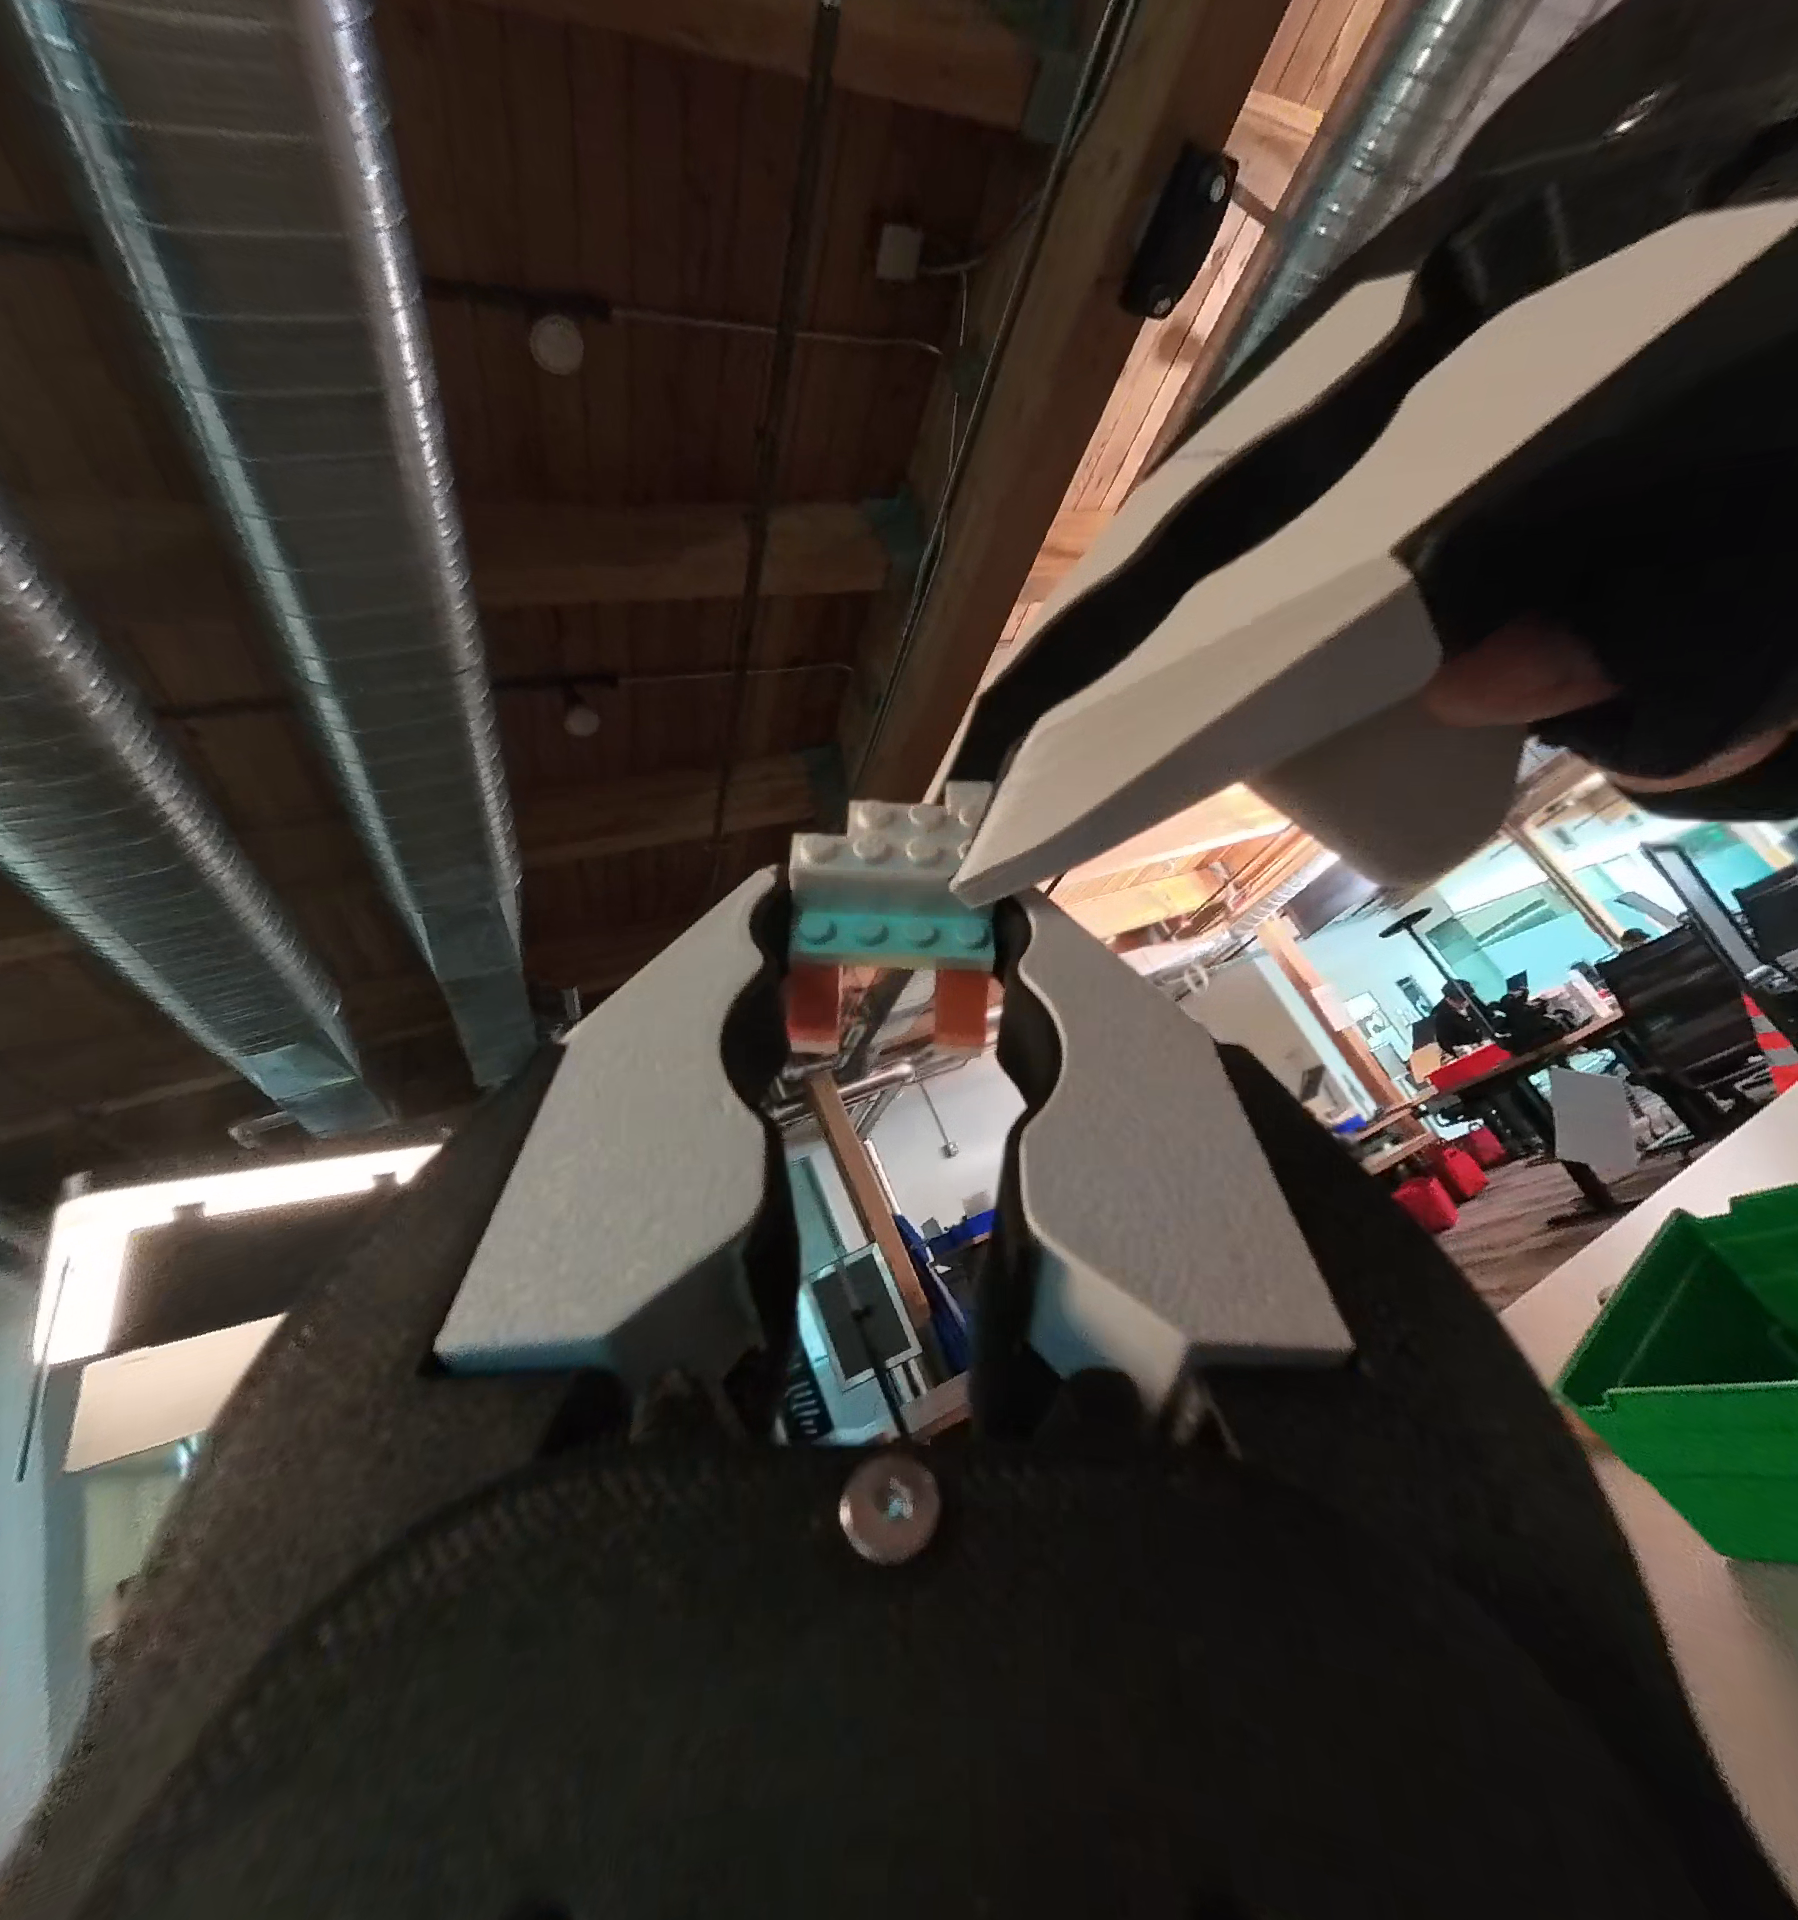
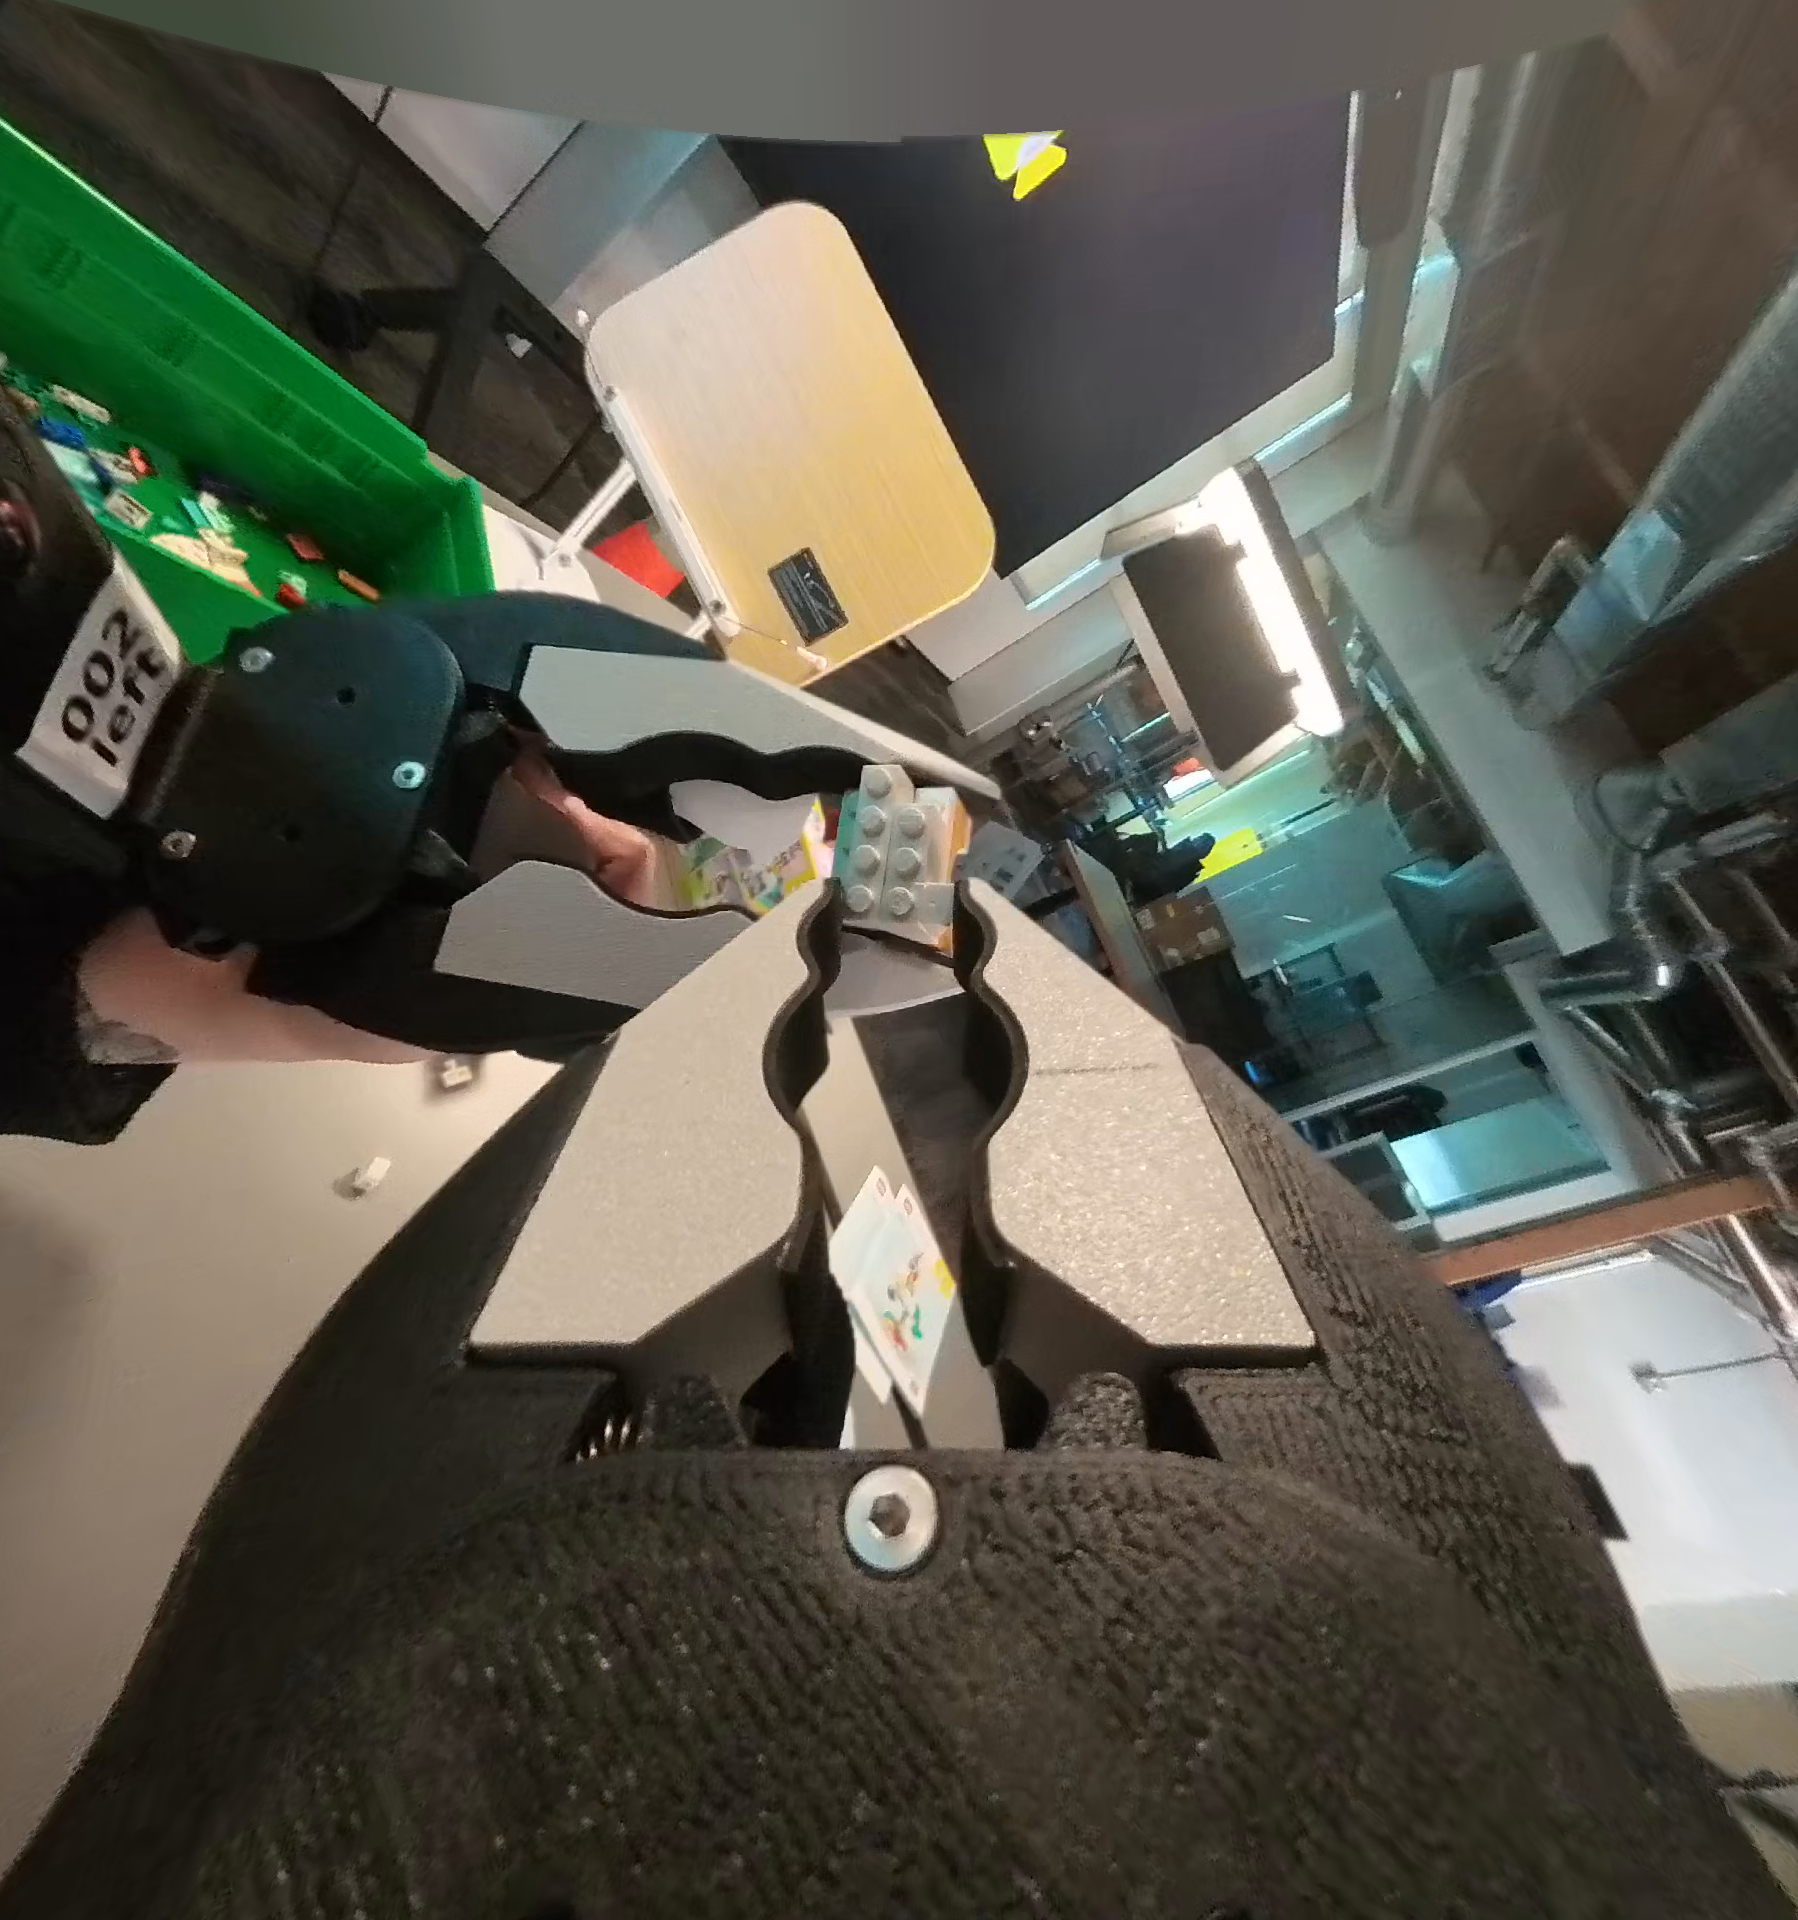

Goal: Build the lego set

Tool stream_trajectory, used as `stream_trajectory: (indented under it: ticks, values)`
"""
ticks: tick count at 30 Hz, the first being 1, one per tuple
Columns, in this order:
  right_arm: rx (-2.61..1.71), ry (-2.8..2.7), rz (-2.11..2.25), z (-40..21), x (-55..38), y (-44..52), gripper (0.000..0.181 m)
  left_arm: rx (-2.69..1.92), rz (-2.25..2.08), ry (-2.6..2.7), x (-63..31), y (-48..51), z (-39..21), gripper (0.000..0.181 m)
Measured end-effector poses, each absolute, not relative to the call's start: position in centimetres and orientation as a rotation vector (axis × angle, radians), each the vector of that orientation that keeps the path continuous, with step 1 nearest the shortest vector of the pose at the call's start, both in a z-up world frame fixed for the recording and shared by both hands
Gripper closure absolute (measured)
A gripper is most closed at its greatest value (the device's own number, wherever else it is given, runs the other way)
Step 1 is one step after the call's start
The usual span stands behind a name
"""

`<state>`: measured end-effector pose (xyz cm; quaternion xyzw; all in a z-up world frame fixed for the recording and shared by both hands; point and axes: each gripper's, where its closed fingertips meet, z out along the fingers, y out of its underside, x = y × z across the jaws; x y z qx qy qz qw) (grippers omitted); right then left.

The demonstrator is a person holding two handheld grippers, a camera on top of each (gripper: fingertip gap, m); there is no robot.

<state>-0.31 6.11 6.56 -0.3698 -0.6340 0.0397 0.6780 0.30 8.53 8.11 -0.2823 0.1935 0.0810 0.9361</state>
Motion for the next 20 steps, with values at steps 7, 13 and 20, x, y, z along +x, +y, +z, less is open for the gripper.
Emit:
stream_trajectory:
  ticks: [7, 13, 20]
  values:
    - [-0.839, -1.409, 0.075, 6.5, -0.5, 6.1, 0.163, -0.608, 0.194, 0.381, 0.0, 8.6, 8.1, 0.145]
    - [-0.843, -1.348, 0.169, 6.9, 0.7, 6.4, 0.128, -0.672, 0.157, 0.415, -1.5, 9.8, 6.7, 0.145]
    - [-1.043, -1.312, 0.493, -0.3, 3.4, 10.5, 0.132, -0.831, -0.119, 0.564, -6.8, 9.9, -1.3, 0.145]
